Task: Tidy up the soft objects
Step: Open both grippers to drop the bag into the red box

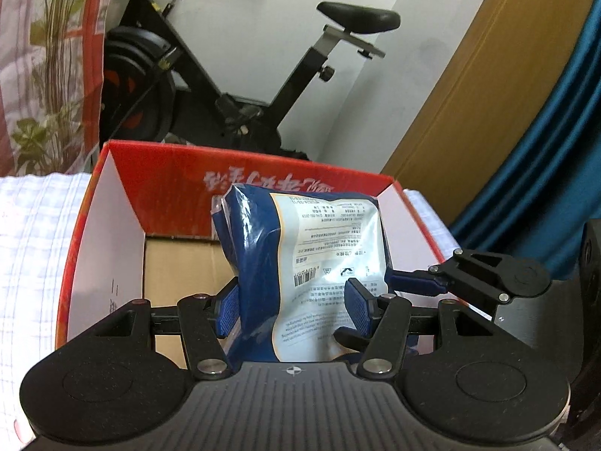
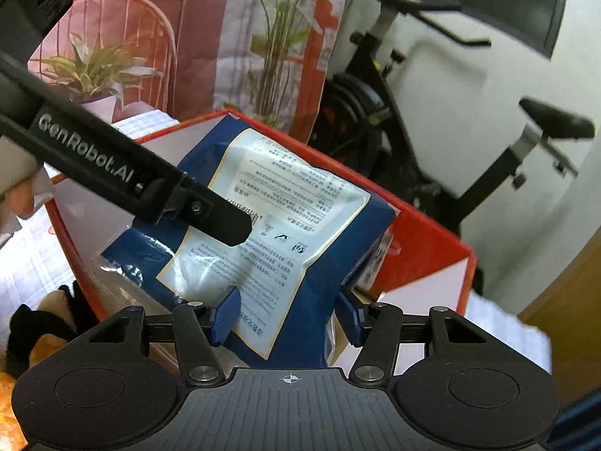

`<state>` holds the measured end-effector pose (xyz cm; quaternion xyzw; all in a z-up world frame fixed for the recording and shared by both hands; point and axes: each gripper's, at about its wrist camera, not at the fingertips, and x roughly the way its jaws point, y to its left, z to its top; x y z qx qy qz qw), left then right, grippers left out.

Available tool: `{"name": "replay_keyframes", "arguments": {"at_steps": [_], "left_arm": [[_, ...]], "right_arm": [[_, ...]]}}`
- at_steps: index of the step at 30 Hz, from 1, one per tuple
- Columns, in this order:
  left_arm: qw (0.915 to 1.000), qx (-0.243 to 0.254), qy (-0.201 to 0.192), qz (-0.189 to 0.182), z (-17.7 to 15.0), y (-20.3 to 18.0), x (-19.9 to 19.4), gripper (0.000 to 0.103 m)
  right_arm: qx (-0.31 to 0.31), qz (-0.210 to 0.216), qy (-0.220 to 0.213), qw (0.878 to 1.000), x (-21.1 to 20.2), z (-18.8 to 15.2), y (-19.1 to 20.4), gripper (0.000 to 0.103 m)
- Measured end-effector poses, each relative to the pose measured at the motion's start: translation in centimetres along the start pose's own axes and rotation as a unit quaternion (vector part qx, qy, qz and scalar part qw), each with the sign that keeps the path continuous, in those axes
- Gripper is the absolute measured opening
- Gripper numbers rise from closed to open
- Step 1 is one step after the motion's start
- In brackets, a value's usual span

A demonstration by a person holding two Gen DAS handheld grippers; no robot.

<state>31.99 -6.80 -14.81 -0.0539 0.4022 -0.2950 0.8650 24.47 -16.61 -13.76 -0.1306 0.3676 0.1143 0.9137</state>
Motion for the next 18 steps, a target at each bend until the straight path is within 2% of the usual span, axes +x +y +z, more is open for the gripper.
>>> {"name": "replay_keyframes", "arguments": {"at_steps": [5, 9, 11, 18], "left_arm": [[0.9997, 0.005, 0.009, 0.020, -0.4, 0.2, -0.1, 0.060], [0.9990, 0.020, 0.005, 0.038, -0.5, 0.0, -0.9, 0.061], [0.9986, 0.024, 0.001, 0.047, -0.4, -0.1, -1.6, 0.061], [0.9957, 0.040, -0.027, 0.080, -1.0, -1.1, -5.3, 0.062]], "right_arm": [[0.050, 0.016, 0.026, 0.998, 0.7, -0.1, -0.6, 0.052], [0.071, 0.004, 0.034, 0.997, 0.7, -0.6, -0.7, 0.053], [0.076, -0.008, 0.034, 0.996, 0.4, -0.8, -0.6, 0.059], [0.086, -0.017, 0.007, 0.996, -2.7, -1.0, -0.1, 0.060]]}}
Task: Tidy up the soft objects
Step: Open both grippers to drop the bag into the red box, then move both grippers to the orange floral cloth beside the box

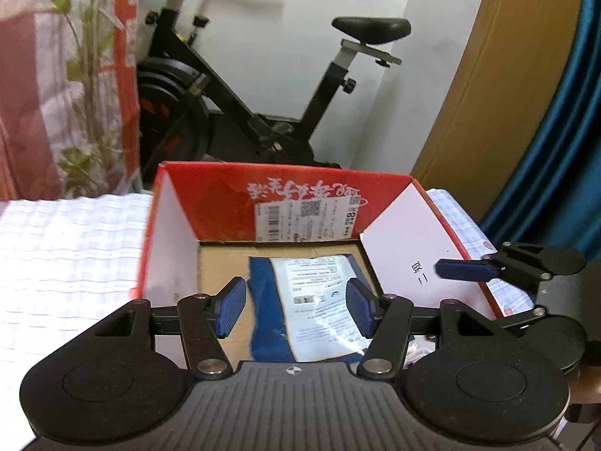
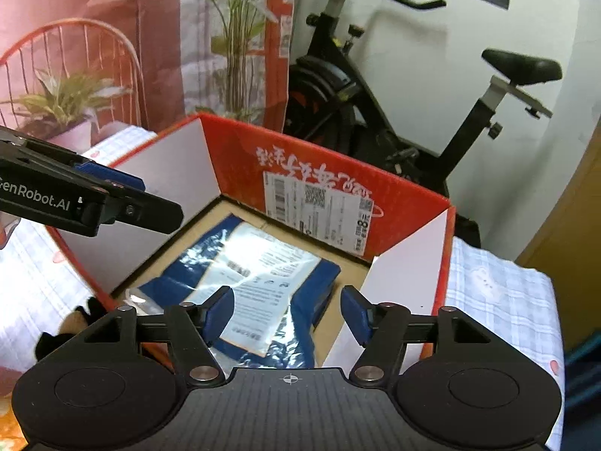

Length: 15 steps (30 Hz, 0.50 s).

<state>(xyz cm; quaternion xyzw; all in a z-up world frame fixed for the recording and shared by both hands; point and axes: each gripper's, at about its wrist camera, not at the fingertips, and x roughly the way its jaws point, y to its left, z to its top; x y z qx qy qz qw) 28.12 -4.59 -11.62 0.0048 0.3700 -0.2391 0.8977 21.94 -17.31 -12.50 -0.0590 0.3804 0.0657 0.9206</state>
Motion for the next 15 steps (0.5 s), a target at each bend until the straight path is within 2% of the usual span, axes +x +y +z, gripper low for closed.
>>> {"name": "replay_keyframes", "arguments": {"at_steps": [8, 15], "left_arm": [[0.9991, 0.014, -0.016, 0.036, -1.9, -0.6, -4.5, 0.062], [0.9978, 0.002, -0.017, 0.063, -4.8, 0.0, -7.1, 0.062]], "right_arm": [[0.004, 0.015, -0.043, 0.999, -5.2, -0.3, 1.8, 0.060], [0.002, 0.026, -0.057, 0.998, -7.8, -1.7, 4.0, 0.060]]}}
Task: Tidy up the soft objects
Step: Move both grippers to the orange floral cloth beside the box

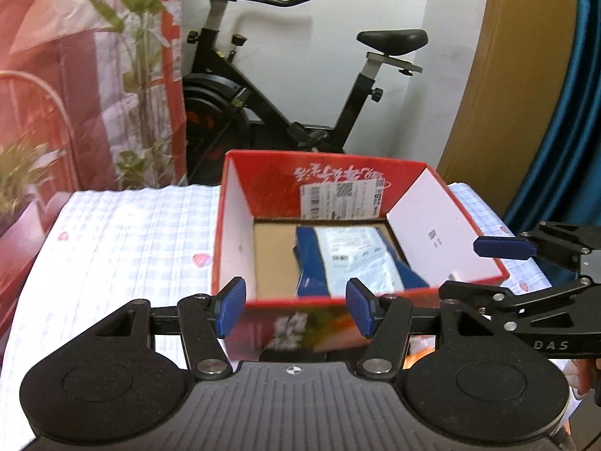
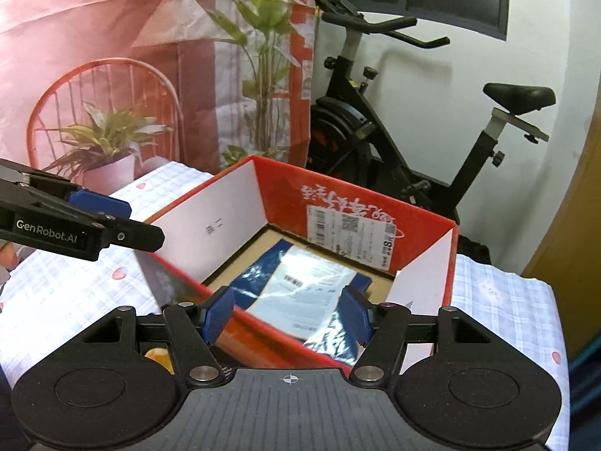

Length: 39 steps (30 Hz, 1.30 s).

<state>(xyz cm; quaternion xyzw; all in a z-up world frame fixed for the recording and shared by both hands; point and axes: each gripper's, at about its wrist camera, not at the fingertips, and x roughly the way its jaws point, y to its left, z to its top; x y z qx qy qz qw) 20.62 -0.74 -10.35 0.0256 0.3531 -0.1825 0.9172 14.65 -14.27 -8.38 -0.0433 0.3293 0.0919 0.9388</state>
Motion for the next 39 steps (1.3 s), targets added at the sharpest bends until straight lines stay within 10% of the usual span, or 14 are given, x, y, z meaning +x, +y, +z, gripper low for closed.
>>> {"name": "replay_keyframes", "arguments": {"at_steps": [39], "left_arm": [[0.9972, -0.055, 0.049, 0.007, -11.7, -0.5, -0.5, 0.062]], "right_arm": [[0.066, -0.006, 0.048, 0.997, 0.2, -13.2, 4.4, 0.065]]}}
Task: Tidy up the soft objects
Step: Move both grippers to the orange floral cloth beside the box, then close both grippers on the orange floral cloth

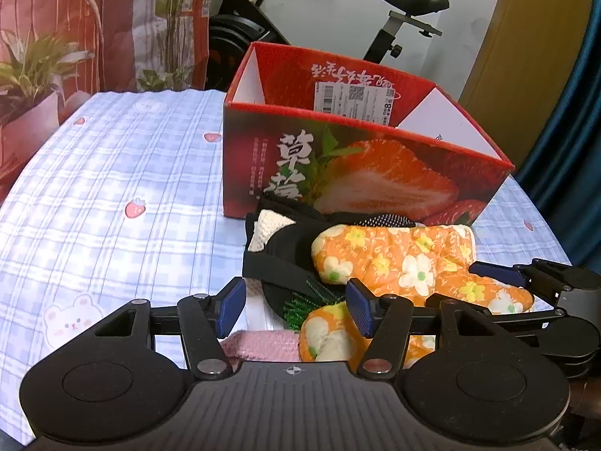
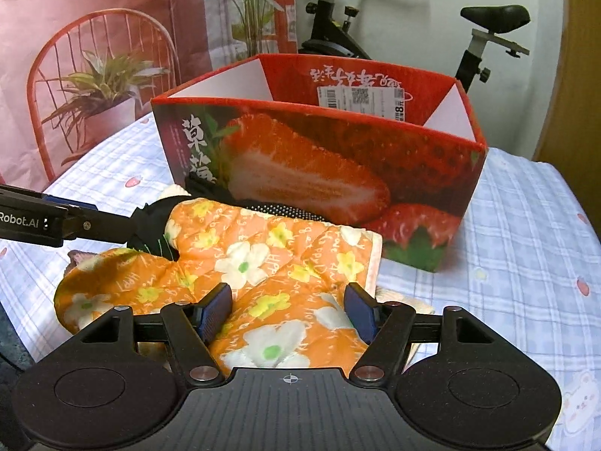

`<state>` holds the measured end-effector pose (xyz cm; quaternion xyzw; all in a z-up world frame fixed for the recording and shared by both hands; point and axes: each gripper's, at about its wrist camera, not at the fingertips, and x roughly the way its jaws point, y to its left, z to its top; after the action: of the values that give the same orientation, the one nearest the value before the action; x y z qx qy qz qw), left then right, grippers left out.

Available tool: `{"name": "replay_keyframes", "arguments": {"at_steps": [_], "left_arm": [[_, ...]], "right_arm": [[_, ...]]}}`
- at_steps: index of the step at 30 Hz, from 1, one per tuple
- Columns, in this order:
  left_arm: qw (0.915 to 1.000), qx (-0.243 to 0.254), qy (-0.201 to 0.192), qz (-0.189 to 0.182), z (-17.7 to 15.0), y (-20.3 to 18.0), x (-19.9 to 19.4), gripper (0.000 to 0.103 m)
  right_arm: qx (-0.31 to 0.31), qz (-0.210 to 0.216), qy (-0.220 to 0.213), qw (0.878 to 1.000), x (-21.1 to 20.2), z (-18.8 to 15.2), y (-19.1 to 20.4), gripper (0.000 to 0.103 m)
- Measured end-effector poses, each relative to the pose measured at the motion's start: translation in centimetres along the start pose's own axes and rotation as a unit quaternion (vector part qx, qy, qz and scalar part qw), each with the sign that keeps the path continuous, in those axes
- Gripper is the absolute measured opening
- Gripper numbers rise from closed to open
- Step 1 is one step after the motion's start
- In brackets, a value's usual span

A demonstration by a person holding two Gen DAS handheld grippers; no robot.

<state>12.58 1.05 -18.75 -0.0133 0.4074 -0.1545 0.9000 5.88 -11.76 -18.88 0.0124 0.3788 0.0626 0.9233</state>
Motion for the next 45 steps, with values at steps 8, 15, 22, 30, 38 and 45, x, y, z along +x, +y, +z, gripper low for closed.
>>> {"name": "replay_keyframes", "arguments": {"at_steps": [8, 15, 22, 30, 38, 45], "left_arm": [[0.9998, -0.009, 0.017, -0.008, -1.0, 0.2, 0.8, 0.061], [0.9985, -0.025, 0.032, -0.038, -1.6, 0.4, 2.1, 0.054], [0.9977, -0.034, 0.038, -0.045, -1.8, 0.7, 2.6, 0.052], [0.9978, -0.034, 0.039, -0.043, -1.8, 0.7, 2.6, 0.052], [0.9978, -0.033, 0.039, -0.043, -1.8, 0.7, 2.6, 0.052], [0.9976, -0.035, 0.041, -0.043, -1.8, 0.7, 2.6, 0.052]], "right_arm": [[0.001, 0.001, -0.003, 1.000, 0.3, -0.3, 0.0, 0.067], [0.002, 0.002, -0.004, 1.000, 0.3, -0.4, 0.0, 0.067], [0.003, 0.002, -0.004, 1.000, 0.3, -0.4, 0.0, 0.067], [0.000, 0.003, -0.006, 1.000, -0.2, -0.2, 0.1, 0.067], [0.000, -0.013, -0.018, 1.000, -2.2, -0.2, -0.2, 0.067], [0.015, -0.001, -0.004, 1.000, -1.8, -0.8, -0.5, 0.068]]}}
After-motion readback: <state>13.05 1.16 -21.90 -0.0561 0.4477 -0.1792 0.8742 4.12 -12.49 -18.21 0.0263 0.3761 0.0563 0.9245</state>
